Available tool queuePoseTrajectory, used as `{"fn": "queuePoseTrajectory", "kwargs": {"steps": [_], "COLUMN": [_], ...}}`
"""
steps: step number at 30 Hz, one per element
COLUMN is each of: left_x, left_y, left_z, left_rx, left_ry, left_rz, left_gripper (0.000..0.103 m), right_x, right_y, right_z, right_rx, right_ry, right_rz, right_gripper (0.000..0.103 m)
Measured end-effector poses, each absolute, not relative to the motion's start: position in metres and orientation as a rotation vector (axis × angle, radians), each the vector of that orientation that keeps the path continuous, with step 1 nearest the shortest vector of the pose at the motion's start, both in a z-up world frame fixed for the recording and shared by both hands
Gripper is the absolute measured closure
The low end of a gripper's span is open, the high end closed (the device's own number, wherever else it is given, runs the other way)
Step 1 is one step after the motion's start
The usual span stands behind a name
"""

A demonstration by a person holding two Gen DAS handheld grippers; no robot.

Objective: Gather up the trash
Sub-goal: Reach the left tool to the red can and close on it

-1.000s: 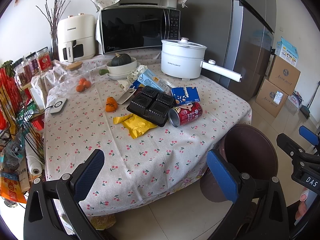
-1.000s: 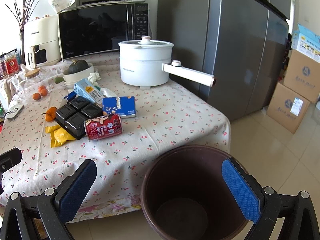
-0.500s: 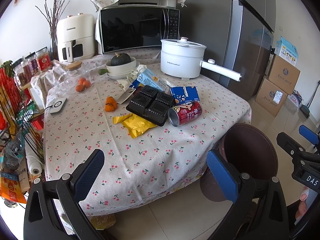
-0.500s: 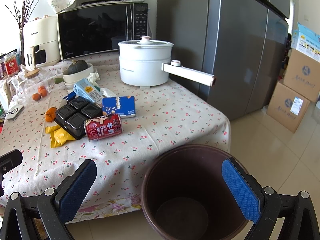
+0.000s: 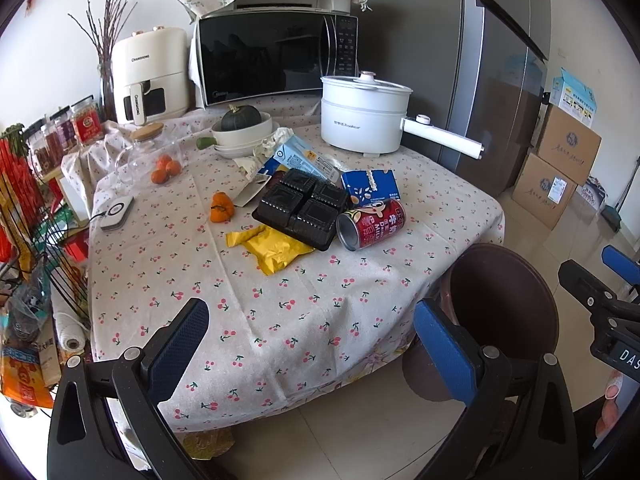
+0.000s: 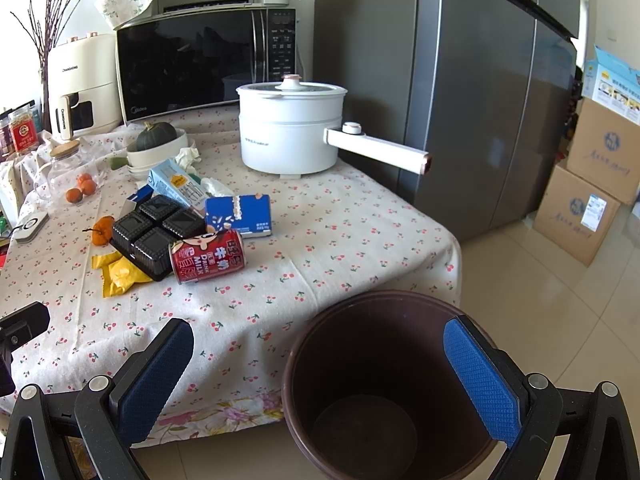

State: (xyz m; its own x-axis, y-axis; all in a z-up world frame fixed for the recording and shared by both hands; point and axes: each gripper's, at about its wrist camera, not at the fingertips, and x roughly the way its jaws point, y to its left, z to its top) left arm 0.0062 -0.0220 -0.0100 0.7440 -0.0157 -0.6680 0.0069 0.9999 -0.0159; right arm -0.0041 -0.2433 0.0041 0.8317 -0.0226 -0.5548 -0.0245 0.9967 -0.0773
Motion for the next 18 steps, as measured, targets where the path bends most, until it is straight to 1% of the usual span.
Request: {"fn": "queuePoseTrajectory", "kwargs": {"steps": [7,13,18], "left_x": [0.009,0.015,0.035], "left_y": [-0.023,-0.029,-0.045], "left_z": [-0.011,-0.002,0.0], "left_rx": [-0.003,0.01,0.153], "left_ry": [0.741,0.738,0.731], "left_rz": [-0.032,-0.177,-0.218], "left_gripper": [0.0,0.0,0.0], "right_x": [-0.004,0.003,0.031], "right_y": [-0.243,-0.245,-0.248], "right_z": [0.004,0.015,0.035], "right_rx": [-0.081,-0.063,-0.121], "right_ry": [0.588,0.596,0.639], "right_rz": [0.004,0.028,0.041], "right_gripper": [0.0,0.0,0.0]}}
